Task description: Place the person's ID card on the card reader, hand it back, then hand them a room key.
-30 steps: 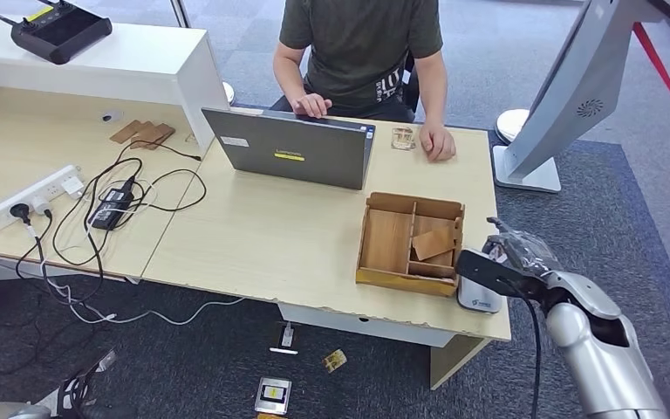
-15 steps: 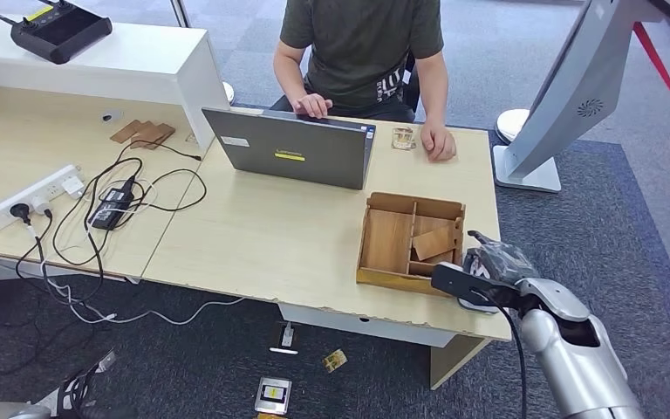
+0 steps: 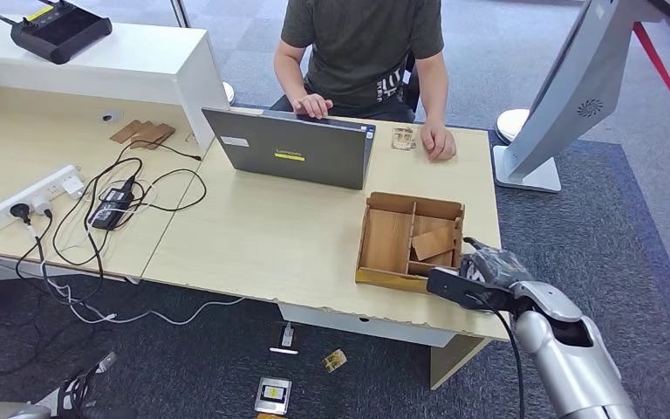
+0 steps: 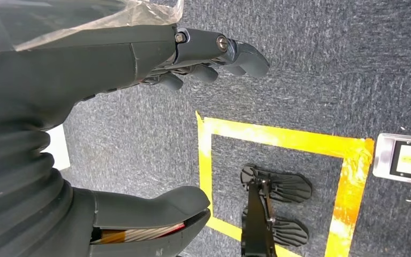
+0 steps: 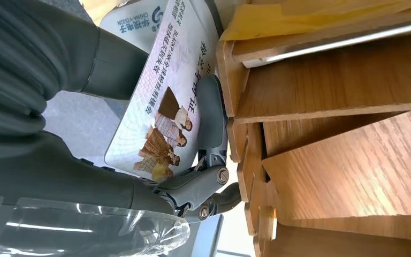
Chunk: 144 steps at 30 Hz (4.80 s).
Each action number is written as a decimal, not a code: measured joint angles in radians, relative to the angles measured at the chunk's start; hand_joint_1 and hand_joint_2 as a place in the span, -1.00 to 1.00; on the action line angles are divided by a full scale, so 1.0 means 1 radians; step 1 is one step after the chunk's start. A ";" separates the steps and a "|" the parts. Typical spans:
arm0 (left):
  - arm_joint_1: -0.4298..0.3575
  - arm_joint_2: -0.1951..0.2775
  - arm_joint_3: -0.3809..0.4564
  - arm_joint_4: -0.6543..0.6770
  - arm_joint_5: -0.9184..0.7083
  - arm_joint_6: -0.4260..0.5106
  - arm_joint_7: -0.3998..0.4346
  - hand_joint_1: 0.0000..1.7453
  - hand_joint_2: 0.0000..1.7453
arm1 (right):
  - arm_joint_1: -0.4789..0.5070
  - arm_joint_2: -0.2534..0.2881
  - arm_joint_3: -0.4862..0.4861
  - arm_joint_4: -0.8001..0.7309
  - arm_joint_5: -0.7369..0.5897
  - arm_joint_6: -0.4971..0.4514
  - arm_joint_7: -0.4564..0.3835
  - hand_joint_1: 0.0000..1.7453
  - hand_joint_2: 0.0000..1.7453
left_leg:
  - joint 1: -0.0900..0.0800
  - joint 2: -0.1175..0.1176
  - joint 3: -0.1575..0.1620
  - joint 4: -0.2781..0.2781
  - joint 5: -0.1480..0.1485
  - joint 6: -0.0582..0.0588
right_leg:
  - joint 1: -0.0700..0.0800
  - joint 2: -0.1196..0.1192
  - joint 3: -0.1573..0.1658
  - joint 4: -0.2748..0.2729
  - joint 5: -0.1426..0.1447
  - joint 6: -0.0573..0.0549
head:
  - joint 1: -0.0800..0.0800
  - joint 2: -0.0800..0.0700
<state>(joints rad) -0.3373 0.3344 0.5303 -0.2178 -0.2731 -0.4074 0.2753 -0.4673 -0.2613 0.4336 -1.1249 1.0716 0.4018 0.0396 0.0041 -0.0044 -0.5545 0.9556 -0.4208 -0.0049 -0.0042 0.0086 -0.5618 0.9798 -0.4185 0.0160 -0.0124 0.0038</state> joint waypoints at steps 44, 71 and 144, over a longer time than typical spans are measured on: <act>-0.093 -0.044 -0.042 0.000 -0.051 -0.001 0.047 -1.00 1.00 | -0.703 0.185 -0.055 0.424 -0.183 -0.190 -0.223 1.00 1.00 | 0.000 0.000 -0.004 0.000 0.004 -0.002 | 0.000 0.000 -0.005 0.002 0.002 -0.001 | 0.000 0.000; -0.147 -0.105 -0.107 0.000 -0.076 -0.023 0.077 -1.00 1.00 | -0.810 0.315 -0.084 0.785 -0.267 -0.175 -0.033 0.96 1.00 | 0.000 0.001 -0.004 0.000 0.003 -0.001 | 0.000 0.000 -0.005 0.002 0.002 -0.001 | 0.000 0.000; 0.036 0.042 -0.074 0.000 0.001 0.030 -0.089 -1.00 1.00 | 0.255 -0.157 -0.165 -0.632 -0.380 -0.318 0.055 -1.00 1.00 | 0.004 0.000 0.002 0.000 -0.003 -0.003 | 0.003 0.001 0.002 -0.002 -0.002 -0.003 | 0.000 0.000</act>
<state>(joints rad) -0.3016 0.3763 0.4566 -0.2178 -0.2724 -0.3774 0.1867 -0.2126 -0.4185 0.2685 -1.7574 0.6912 0.0834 0.0941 0.0080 -0.0039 -0.5526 0.9556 -0.4242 -0.0079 -0.0007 0.0091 -0.5594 0.9777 -0.4204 0.0132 -0.0125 0.0038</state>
